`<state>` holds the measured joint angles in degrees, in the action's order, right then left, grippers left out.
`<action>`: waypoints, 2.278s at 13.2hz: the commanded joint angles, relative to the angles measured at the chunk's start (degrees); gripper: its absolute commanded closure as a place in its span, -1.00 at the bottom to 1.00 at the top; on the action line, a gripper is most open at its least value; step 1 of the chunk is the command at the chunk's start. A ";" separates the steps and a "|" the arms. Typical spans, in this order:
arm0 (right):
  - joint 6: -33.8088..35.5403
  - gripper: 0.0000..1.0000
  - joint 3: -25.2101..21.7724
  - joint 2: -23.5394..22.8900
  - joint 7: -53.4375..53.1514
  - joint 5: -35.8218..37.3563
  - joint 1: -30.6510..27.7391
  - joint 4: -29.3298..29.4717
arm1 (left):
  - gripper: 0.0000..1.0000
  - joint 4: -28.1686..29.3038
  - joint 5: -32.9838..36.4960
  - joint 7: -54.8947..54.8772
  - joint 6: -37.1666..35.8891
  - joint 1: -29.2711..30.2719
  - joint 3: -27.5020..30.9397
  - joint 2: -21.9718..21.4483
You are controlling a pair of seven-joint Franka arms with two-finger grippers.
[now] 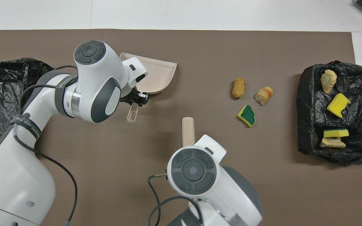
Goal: Sweep and dump trash in bin
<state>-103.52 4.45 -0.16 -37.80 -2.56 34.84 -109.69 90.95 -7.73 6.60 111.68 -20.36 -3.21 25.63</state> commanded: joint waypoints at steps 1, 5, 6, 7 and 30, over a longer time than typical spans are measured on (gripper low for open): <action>0.61 1.00 0.56 -0.62 3.24 1.60 -6.16 3.15 | 1.00 -2.95 0.61 -2.38 -4.45 1.81 -0.49 0.12; -0.79 1.00 0.64 -5.10 13.68 2.04 -13.55 7.99 | 1.00 -5.16 -1.66 -5.46 -4.90 3.31 -0.84 0.91; -2.37 1.00 0.64 -5.98 16.06 1.95 -14.79 8.95 | 1.00 -5.17 -3.33 -5.46 -5.07 3.31 -0.84 0.74; -3.43 1.00 0.56 -6.94 17.22 2.04 -15.41 9.83 | 1.00 -5.17 -4.04 -5.46 -5.07 3.22 -1.10 0.56; -9.33 1.00 0.65 -13.20 21.98 7.77 -18.92 18.55 | 1.00 -6.14 7.54 -40.20 -7.36 0.05 -6.02 -1.37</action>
<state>-113.80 4.55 -13.28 -16.38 7.61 17.22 -91.75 85.44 -3.41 -24.98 105.89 -20.50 -9.08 25.54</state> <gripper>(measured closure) 0.744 0.678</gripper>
